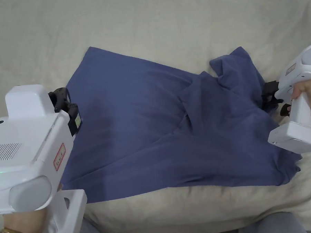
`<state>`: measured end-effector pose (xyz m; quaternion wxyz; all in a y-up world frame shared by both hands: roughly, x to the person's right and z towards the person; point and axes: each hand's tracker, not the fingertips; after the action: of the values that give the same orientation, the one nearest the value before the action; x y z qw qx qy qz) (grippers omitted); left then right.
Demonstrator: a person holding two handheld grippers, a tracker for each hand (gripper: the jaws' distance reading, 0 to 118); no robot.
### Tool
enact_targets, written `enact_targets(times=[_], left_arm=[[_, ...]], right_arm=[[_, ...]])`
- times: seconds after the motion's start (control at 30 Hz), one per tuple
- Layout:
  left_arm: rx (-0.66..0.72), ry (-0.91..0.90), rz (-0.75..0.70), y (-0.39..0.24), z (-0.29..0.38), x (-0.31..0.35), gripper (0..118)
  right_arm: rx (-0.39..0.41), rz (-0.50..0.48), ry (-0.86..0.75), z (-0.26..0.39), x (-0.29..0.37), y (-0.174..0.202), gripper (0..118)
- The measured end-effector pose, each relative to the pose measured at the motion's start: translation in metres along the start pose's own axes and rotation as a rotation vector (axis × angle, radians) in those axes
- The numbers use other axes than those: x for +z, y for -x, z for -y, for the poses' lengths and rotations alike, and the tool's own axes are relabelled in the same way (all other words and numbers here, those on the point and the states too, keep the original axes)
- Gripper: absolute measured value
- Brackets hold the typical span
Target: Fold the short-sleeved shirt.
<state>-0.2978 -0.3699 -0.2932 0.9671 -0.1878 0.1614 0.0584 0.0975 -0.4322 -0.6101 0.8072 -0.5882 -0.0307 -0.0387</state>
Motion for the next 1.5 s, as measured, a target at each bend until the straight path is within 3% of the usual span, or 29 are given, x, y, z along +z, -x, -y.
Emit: enact_targets(times=[0.03,0.07,0.1,0.33,0.4,0.43,0.57,0.73,0.93,1.07,1.33,1.5], left_arm=[[-0.003,0.004,-0.001,0.000,0.000,-0.001,0],[-0.004,0.008,-0.001,-0.001,0.001,-0.001,0],[-0.003,0.011,-0.001,-0.001,0.001,-0.002,0],[0.010,0.052,0.021,-0.004,-0.005,-0.016,0],[0.018,0.053,0.019,-0.004,-0.013,-0.028,9],[0.024,0.070,0.025,-0.003,-0.019,-0.036,18],[0.052,0.178,0.117,0.004,-0.056,-0.079,118],[0.021,0.270,0.178,0.008,-0.100,-0.142,118],[-0.090,0.446,0.050,0.010,-0.121,-0.231,118],[-0.233,0.559,-0.006,0.001,-0.118,-0.285,118],[-0.259,0.628,0.017,-0.002,-0.113,-0.363,118],[-0.294,0.716,0.036,-0.004,-0.092,-0.384,98]], right_arm=[[-0.001,-0.001,0.000,0.000,0.000,-0.002,32],[-0.003,-0.001,-0.002,0.001,0.000,-0.002,6],[-0.018,-0.007,-0.011,0.002,0.001,-0.003,2],[0.024,-0.021,-0.058,-0.001,0.020,-0.006,1],[0.031,-0.039,-0.078,-0.001,0.028,-0.006,1],[0.035,-0.042,-0.086,-0.003,0.031,-0.004,1],[0.075,-0.061,-0.124,-0.004,0.045,-0.001,1],[0.114,-0.087,-0.155,-0.003,0.053,-0.003,1],[0.150,-0.113,-0.198,0.003,0.056,-0.007,1],[0.103,-0.186,-0.216,0.008,0.055,-0.014,1],[0.081,-0.256,-0.229,0.009,0.047,-0.016,1],[0.119,-0.250,-0.248,0.007,0.040,-0.018,1]])
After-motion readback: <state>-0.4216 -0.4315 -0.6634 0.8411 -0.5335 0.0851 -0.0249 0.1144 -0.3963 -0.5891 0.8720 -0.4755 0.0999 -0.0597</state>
